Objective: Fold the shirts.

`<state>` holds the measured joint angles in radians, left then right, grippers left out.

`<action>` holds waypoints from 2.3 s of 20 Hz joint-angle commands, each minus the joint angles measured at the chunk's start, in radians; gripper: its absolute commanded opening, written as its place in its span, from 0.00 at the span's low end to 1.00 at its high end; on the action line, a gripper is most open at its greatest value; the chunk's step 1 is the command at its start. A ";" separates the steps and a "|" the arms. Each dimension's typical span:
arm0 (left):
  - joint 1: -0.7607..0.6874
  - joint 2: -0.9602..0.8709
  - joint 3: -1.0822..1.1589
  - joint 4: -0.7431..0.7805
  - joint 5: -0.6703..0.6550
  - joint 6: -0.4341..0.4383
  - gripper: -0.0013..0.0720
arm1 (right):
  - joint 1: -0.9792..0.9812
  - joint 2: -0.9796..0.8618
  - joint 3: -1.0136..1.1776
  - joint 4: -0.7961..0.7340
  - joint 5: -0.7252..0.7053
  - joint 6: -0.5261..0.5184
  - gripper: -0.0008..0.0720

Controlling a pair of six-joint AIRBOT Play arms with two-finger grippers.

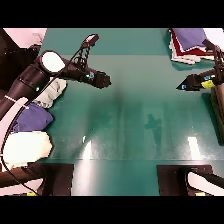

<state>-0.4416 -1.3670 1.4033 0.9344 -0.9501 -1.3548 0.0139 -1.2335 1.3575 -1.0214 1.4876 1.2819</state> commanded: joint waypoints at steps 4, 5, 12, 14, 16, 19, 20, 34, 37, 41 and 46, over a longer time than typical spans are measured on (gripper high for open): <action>0.000 0.000 0.001 0.000 0.000 0.000 0.05 | 0.005 0.001 0.000 0.001 0.005 0.000 0.04; 0.000 0.000 0.001 0.000 0.000 0.000 0.05 | 0.005 0.001 0.000 0.001 0.008 0.000 0.04; 0.000 0.000 0.001 0.000 0.000 0.000 0.05 | 0.005 0.001 0.000 0.001 0.043 0.000 0.04; 0.000 0.000 0.001 -0.002 0.003 0.000 0.05 | 0.005 0.000 0.000 0.001 0.055 0.000 0.04; 0.000 0.000 0.002 0.010 0.047 0.001 0.05 | 0.005 0.001 0.000 0.001 0.067 0.000 0.04; 0.075 0.011 0.025 0.208 0.032 -0.028 0.06 | 0.005 0.001 0.000 0.001 0.068 0.000 0.04; 0.122 0.013 0.041 0.294 -0.004 -0.059 0.38 | 0.005 0.001 0.000 0.001 0.068 0.000 0.04; 0.654 -0.070 -0.130 0.717 -0.040 -0.243 0.95 | 0.005 0.000 0.000 0.002 0.000 0.004 0.04; 0.654 -0.134 -0.130 0.696 -0.017 -0.243 0.88 | 0.005 0.001 0.000 0.008 -0.015 0.020 0.04; 0.654 -0.122 -0.127 0.682 0.006 -0.243 0.05 | 0.005 0.001 0.000 0.009 -0.021 0.020 0.04; 0.613 0.069 0.059 0.672 -0.021 -0.166 0.05 | 0.002 0.000 0.115 0.009 -0.058 0.038 0.04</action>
<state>0.1967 -1.3949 1.3655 1.6184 -0.9619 -1.5776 0.0181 -1.2335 1.4071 -1.0134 1.4551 1.3071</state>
